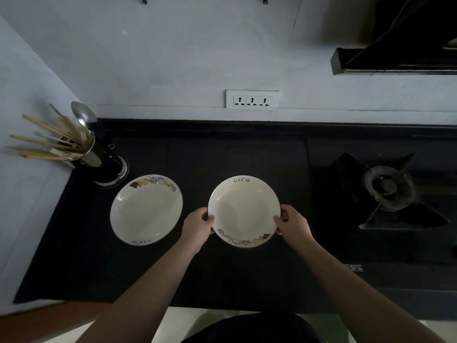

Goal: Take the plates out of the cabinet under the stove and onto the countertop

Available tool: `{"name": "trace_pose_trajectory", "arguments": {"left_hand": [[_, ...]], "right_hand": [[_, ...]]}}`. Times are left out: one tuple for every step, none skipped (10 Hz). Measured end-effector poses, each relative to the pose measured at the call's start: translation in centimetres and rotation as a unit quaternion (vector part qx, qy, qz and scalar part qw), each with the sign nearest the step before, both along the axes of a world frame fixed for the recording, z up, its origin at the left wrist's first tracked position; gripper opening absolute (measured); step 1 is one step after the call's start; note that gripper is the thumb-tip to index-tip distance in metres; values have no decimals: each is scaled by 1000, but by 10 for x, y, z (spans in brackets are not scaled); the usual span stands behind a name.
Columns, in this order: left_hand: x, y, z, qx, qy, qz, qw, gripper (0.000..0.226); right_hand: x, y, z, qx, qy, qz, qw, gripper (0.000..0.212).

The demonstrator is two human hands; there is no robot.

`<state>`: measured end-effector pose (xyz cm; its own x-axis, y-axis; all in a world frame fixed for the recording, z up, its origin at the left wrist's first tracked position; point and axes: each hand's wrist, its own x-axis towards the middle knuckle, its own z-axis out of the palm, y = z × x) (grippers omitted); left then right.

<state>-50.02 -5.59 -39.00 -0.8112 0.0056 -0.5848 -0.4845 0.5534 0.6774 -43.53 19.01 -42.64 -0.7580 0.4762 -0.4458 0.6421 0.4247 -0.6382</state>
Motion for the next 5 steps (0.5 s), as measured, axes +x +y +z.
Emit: {"name": "trace_pose_trajectory", "arguments": {"left_hand": [[5,0,2,-3,13,26,1000,43],[12,-1,4,-6,29,44,999,47],[23,-5,11,-41,43,36,998,46],[41,-11,18,-62,64,17,996,44],[60,-12,31,-99,111,-26,989,42]], "right_hand": [[4,2,3,-10,7,0,1000,37],[15,9,7,-26,2,7,1000,37],[34,17,14,-47,-7,13,999,38],[54,23,20,-43,-8,9,999,40],[71,25,25,-44,4,20,999,39]]}}
